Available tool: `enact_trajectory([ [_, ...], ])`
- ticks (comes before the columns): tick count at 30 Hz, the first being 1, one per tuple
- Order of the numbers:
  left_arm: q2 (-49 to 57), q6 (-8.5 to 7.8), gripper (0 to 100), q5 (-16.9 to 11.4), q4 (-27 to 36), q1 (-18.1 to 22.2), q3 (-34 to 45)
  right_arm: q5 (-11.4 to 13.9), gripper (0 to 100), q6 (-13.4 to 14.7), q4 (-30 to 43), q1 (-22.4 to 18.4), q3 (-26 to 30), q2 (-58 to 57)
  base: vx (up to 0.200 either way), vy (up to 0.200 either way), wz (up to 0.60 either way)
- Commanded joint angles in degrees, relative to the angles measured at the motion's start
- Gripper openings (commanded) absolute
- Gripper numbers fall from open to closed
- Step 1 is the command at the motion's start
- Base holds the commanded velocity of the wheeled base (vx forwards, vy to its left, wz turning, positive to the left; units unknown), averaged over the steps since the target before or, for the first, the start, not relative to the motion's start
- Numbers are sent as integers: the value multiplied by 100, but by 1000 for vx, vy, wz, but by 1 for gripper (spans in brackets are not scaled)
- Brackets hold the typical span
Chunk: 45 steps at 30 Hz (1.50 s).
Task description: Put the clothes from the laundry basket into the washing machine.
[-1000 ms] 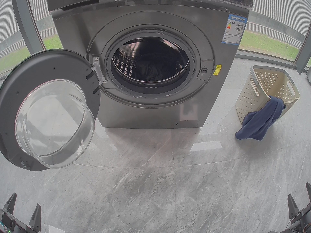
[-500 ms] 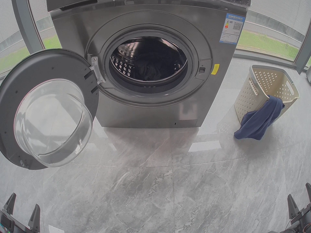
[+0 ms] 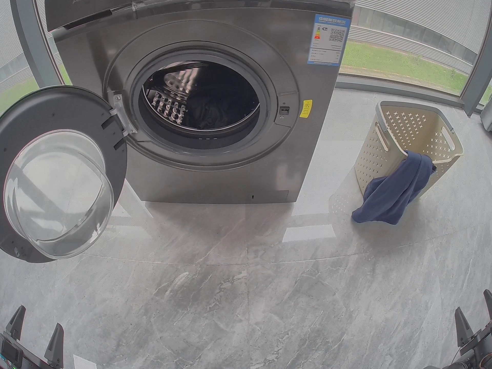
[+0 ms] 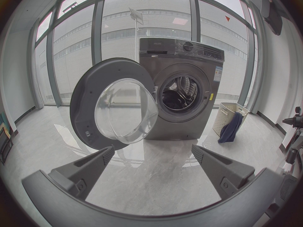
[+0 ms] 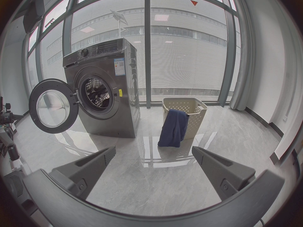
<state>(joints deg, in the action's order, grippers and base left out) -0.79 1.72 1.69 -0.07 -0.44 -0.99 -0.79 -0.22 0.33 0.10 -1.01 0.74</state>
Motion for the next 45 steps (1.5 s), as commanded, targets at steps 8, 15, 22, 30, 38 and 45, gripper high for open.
enact_trajectory([
  [8,44,-5,100,-11,-1,0,99,-9,100,4,2,-1,84,-74,0,-200,0],
  [15,53,-5,100,-20,-1,0,90,0,100,4,2,-1,84,-74,0,-200,0],
  [22,44,-22,100,-20,-1,0,90,-9,100,4,2,-1,84,-74,0,-200,0],
  [30,44,-5,100,-20,-1,0,90,-9,100,4,2,-1,84,-74,0,-200,0],
  [38,44,4,100,-20,-1,0,90,0,100,4,2,-1,84,-74,0,0,0],
  [45,44,30,100,-20,-1,0,90,0,100,4,2,-1,84,-74,171,0,0],
])
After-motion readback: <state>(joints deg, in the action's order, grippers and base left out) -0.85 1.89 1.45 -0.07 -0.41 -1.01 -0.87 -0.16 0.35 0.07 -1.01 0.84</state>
